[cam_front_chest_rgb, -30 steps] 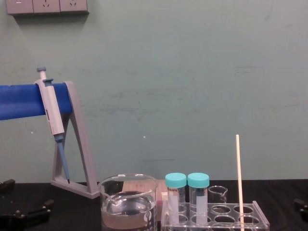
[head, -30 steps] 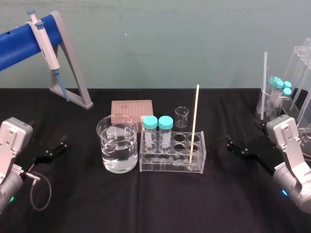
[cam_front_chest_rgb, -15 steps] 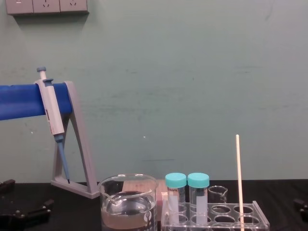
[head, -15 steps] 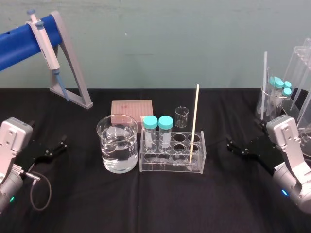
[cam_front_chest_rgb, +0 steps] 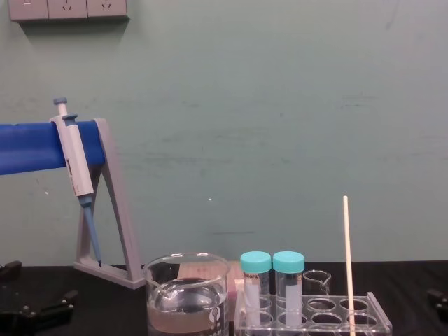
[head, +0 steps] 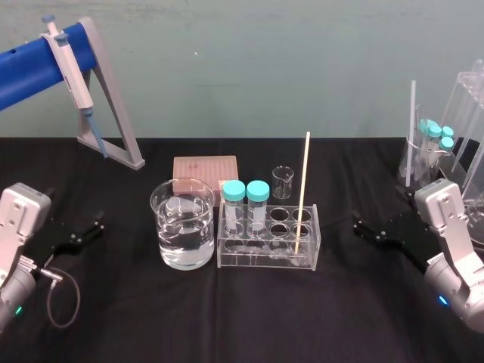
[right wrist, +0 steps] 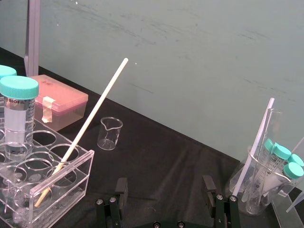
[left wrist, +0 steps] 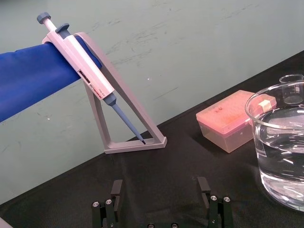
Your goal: Hold the thermometer with one hand and immerse one end into the beaker, then reinsert it into the test tube rack.
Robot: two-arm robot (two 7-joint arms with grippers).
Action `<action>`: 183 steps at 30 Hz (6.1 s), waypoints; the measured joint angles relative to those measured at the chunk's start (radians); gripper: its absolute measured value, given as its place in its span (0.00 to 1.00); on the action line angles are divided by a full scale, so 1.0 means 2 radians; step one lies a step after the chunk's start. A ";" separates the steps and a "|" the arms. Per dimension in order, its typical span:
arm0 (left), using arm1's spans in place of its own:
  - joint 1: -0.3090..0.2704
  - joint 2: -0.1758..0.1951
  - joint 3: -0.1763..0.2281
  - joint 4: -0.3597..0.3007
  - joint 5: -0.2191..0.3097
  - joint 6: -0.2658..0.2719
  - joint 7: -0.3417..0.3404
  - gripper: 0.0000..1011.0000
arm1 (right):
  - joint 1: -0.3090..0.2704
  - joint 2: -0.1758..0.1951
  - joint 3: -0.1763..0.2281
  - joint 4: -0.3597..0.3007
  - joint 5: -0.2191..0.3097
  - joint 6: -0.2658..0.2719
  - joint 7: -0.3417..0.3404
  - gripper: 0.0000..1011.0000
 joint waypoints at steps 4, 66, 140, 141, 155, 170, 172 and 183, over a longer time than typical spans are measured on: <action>0.000 0.000 0.000 0.000 0.000 0.000 0.000 0.99 | 0.000 0.000 0.000 0.000 0.000 0.000 0.000 0.99; 0.000 0.000 0.000 0.000 0.000 0.000 0.000 0.99 | 0.159 -0.067 0.024 0.105 0.300 0.243 0.233 0.99; 0.000 0.000 0.000 0.000 0.000 0.000 0.000 0.99 | 0.215 -0.095 -0.020 0.158 0.279 0.224 0.239 0.05; 0.000 0.000 0.000 0.000 0.000 0.000 0.000 0.99 | 0.214 -0.094 -0.020 0.154 0.276 0.221 0.238 0.05; 0.000 0.000 0.000 0.000 0.000 0.000 0.000 0.99 | 0.196 -0.072 -0.018 0.093 0.232 0.187 0.222 0.05; 0.000 0.000 0.000 0.000 0.000 0.000 0.000 0.99 | 0.177 -0.058 0.010 0.006 0.207 0.167 0.212 0.05; 0.000 0.000 0.000 0.000 0.000 0.000 0.000 0.99 | 0.177 -0.058 0.013 -0.001 0.207 0.166 0.213 0.05; 0.000 0.000 0.000 0.000 0.000 0.000 0.000 0.99 | 0.203 -0.080 -0.006 -0.034 0.195 0.148 0.242 0.05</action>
